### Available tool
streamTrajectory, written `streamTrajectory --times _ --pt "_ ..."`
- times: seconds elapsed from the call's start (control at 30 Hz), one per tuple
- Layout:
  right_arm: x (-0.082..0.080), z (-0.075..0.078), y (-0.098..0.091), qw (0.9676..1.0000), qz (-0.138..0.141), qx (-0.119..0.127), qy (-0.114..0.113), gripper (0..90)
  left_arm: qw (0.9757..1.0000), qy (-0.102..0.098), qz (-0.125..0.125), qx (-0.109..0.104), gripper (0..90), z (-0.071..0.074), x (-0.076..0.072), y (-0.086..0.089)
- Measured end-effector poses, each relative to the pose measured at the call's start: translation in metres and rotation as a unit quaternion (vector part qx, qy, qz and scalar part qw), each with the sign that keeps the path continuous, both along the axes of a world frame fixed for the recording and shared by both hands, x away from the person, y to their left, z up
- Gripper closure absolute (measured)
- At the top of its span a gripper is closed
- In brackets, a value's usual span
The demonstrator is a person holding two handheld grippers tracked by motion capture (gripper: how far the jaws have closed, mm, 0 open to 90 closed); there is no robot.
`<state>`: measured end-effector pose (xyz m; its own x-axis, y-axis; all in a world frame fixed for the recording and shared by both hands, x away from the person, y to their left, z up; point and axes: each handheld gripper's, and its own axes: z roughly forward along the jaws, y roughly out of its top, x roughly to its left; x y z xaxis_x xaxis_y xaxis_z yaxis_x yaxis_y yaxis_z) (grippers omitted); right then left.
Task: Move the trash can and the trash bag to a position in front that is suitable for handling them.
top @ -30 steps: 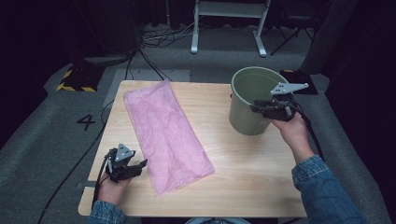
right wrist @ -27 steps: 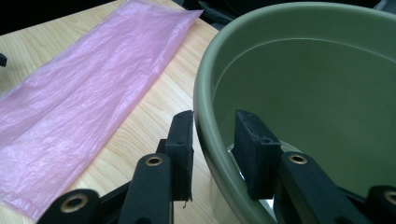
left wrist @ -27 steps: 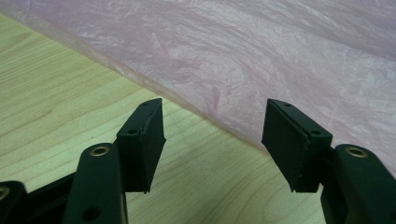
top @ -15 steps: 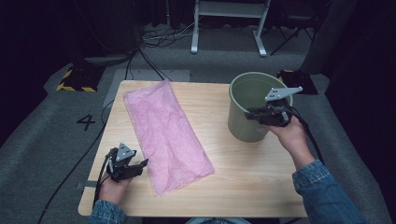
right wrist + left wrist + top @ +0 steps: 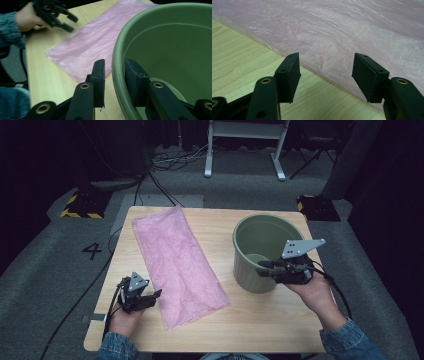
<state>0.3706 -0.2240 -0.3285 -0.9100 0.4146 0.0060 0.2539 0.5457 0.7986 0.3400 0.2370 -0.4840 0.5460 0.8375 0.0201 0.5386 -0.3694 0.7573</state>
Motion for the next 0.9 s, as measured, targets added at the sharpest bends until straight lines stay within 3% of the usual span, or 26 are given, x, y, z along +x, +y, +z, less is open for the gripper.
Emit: streamTrajectory --times 0.53,0.9 --pt "-0.070 -0.002 0.006 0.9981 0.060 0.010 0.015 67.2 0.9999 0.004 0.017 0.000 39.2 -0.001 0.010 0.004" --pt "-0.110 0.000 0.017 0.9931 0.115 0.005 0.024 64.9 0.9996 0.002 0.026 -0.002 39.3 0.000 0.014 0.007"
